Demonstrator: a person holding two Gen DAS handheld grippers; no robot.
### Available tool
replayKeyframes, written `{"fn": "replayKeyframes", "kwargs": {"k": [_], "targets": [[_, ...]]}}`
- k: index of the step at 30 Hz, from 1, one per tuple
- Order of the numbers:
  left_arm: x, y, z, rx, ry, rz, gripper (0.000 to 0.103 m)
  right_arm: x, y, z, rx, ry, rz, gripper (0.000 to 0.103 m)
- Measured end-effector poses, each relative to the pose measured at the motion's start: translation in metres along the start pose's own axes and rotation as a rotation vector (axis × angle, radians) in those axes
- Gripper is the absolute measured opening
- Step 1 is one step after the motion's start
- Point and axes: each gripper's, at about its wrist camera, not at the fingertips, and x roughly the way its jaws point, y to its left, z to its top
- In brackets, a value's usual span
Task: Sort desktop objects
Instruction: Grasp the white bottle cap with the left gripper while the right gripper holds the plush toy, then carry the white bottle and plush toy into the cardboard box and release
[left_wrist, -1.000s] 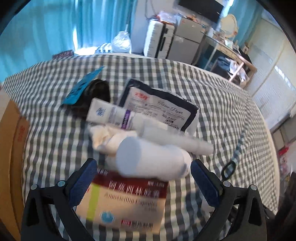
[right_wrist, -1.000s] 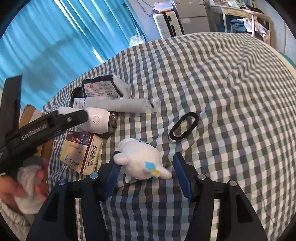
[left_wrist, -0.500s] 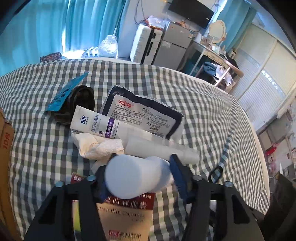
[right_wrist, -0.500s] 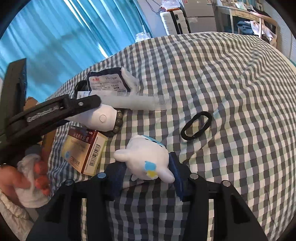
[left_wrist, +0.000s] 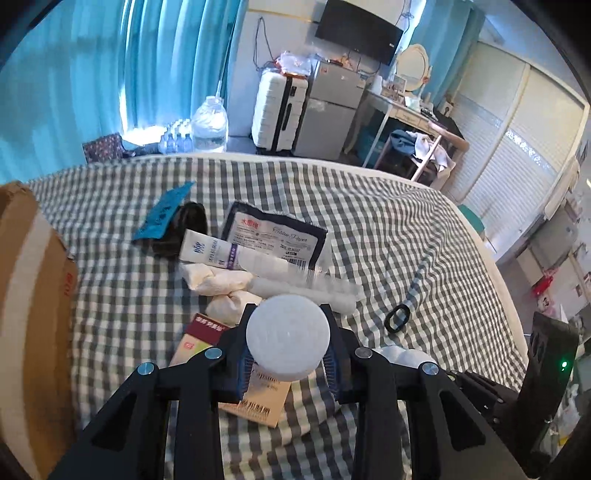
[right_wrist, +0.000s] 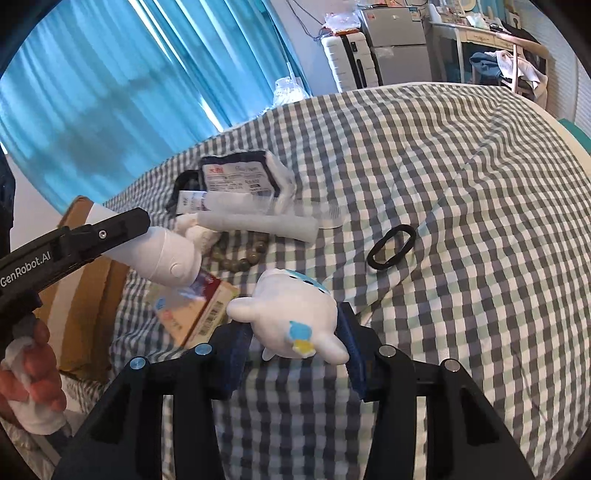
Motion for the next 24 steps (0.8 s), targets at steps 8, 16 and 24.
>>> {"fn": "replayKeyframes", "kwargs": {"k": [8,16,24], "targets": [[-0.047,0.000,-0.011,0.003,-0.003,0.026,0.032,-0.040,0.032,-0.001,-0.045,-0.049,0.015,0.045],[-0.104,0.023,-0.016,-0.027,-0.058,0.052,0.032,-0.080,0.091,-0.008,-0.149,-0.086,0.039,0.045],[-0.183,0.060,-0.001,-0.038,-0.175,0.094,0.032,-0.114,0.179,0.000,-0.304,-0.156,0.090,0.045]]}}
